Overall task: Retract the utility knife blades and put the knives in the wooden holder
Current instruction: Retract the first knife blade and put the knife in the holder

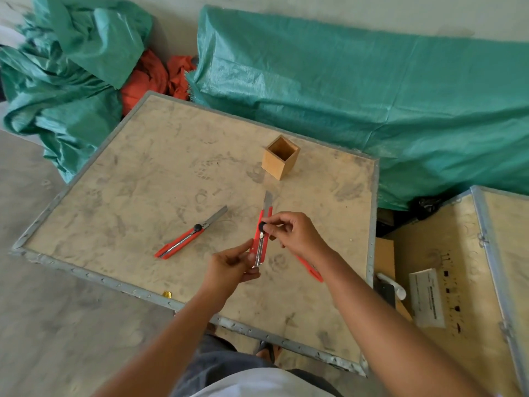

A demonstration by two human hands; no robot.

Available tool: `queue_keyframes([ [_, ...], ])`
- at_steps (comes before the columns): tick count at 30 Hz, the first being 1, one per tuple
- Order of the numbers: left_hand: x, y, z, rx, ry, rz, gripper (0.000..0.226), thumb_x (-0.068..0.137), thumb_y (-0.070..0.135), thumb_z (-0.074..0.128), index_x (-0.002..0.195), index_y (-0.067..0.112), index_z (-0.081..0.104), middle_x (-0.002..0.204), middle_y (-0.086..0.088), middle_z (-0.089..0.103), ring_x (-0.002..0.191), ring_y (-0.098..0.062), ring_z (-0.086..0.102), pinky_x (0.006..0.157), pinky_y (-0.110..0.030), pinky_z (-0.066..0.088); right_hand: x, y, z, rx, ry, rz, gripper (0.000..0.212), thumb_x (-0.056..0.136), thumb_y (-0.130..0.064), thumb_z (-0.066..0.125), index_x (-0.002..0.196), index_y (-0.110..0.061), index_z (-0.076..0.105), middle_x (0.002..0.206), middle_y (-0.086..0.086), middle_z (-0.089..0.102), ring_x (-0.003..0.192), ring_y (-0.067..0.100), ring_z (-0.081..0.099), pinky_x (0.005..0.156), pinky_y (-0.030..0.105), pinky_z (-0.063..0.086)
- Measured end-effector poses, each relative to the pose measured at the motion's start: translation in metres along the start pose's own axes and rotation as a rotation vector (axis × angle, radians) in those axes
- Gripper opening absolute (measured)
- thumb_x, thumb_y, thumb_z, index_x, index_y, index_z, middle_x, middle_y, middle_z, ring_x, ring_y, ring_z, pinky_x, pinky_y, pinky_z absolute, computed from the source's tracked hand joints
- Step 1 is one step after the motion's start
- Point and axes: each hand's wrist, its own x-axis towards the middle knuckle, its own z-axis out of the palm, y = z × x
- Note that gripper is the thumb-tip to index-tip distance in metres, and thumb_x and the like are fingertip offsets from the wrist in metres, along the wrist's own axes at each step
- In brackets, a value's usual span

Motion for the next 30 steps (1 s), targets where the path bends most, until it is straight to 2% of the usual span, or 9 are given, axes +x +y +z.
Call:
queue_keyframes([
  [3, 0.002, 0.011, 0.002, -0.080, -0.016, 0.025, 0.047, 0.081, 0.015, 0.070, 0.128, 0.007, 0.064, 0.103, -0.022, 0.073, 0.080, -0.027, 0.067, 0.079, -0.038, 0.062, -0.014, -0.007, 0.000, -0.082, -0.104, -0.039, 0.020, 0.090, -0.021, 0.076, 0.109, -0.021, 0.080, 0.075, -0.016, 0.076, 0.058, 0.005, 0.061, 0.058, 0.015, 0.047],
  [5, 0.004, 0.016, 0.003, -0.107, -0.022, 0.040, 0.050, 0.080, 0.015, 0.069, 0.129, 0.006, 0.063, 0.103, -0.019, 0.074, 0.081, -0.024, 0.068, 0.078, -0.036, 0.062, -0.020, -0.011, 0.000, -0.095, -0.122, -0.068, 0.021, 0.090, -0.022, 0.076, 0.111, -0.021, 0.080, 0.087, -0.013, 0.079, 0.066, 0.018, 0.067, 0.065, 0.014, 0.049],
  [8, 0.004, 0.021, 0.005, -0.110, -0.056, 0.065, 0.049, 0.082, 0.013, 0.068, 0.130, 0.005, 0.061, 0.107, -0.016, 0.076, 0.088, -0.021, 0.072, 0.082, -0.036, 0.061, -0.022, -0.014, -0.004, -0.108, -0.115, -0.101, 0.024, 0.091, -0.022, 0.075, 0.115, -0.025, 0.078, 0.100, -0.003, 0.081, 0.071, 0.033, 0.065, 0.070, 0.030, 0.057],
  [12, 0.004, 0.028, 0.009, -0.082, -0.130, 0.092, 0.044, 0.088, 0.002, 0.062, 0.132, 0.008, 0.060, 0.098, -0.003, 0.077, 0.095, -0.021, 0.071, 0.089, -0.039, 0.059, -0.020, -0.018, -0.011, -0.131, -0.136, -0.122, 0.029, 0.094, -0.026, 0.070, 0.120, -0.038, 0.073, 0.101, 0.001, 0.080, 0.066, 0.035, 0.056, 0.076, 0.044, 0.058],
  [15, 0.005, 0.033, 0.009, -0.051, -0.145, 0.099, 0.043, 0.089, -0.005, 0.061, 0.129, 0.010, 0.062, 0.107, -0.007, 0.076, 0.100, -0.022, 0.071, 0.089, -0.041, 0.059, -0.021, -0.023, -0.014, -0.128, -0.086, -0.126, 0.018, 0.090, -0.025, 0.076, 0.107, -0.028, 0.076, 0.101, -0.008, 0.078, 0.079, 0.023, 0.070, 0.081, 0.035, 0.060],
  [18, 0.007, 0.036, 0.009, 0.010, -0.138, 0.115, 0.043, 0.087, -0.007, 0.064, 0.122, 0.017, 0.067, 0.105, -0.008, 0.077, 0.094, -0.020, 0.071, 0.088, -0.041, 0.060, -0.022, -0.027, -0.012, -0.141, -0.075, -0.119, 0.016, 0.085, -0.026, 0.079, 0.098, -0.024, 0.070, 0.098, -0.009, 0.075, 0.085, 0.018, 0.071, 0.082, 0.036, 0.061],
  [23, 0.010, 0.043, 0.009, 0.036, -0.110, 0.149, 0.043, 0.087, -0.010, 0.063, 0.121, 0.015, 0.067, 0.104, -0.013, 0.077, 0.091, -0.025, 0.071, 0.085, -0.040, 0.061, -0.020, -0.033, -0.016, -0.105, -0.098, -0.155, 0.019, 0.089, -0.021, 0.076, 0.106, -0.027, 0.075, 0.104, -0.009, 0.075, 0.078, 0.004, 0.067, 0.074, 0.018, 0.056],
  [27, 0.014, 0.048, 0.009, 0.029, -0.109, 0.143, 0.042, 0.085, -0.011, 0.064, 0.117, 0.017, 0.069, 0.102, -0.011, 0.077, 0.088, -0.021, 0.072, 0.085, -0.040, 0.061, -0.016, -0.034, -0.012, -0.113, 0.000, -0.152, 0.017, 0.083, -0.026, 0.082, 0.095, -0.020, 0.072, 0.094, -0.009, 0.075, 0.079, 0.016, 0.069, 0.071, 0.021, 0.056],
  [30, 0.018, 0.050, 0.009, 0.031, -0.114, 0.147, 0.042, 0.085, -0.010, 0.064, 0.118, 0.016, 0.068, 0.104, -0.011, 0.077, 0.090, -0.022, 0.073, 0.084, -0.040, 0.061, -0.015, -0.037, -0.014, -0.109, -0.031, -0.145, 0.018, 0.087, -0.025, 0.078, 0.104, -0.025, 0.071, 0.099, -0.012, 0.072, 0.083, 0.007, 0.068, 0.071, 0.016, 0.054],
])
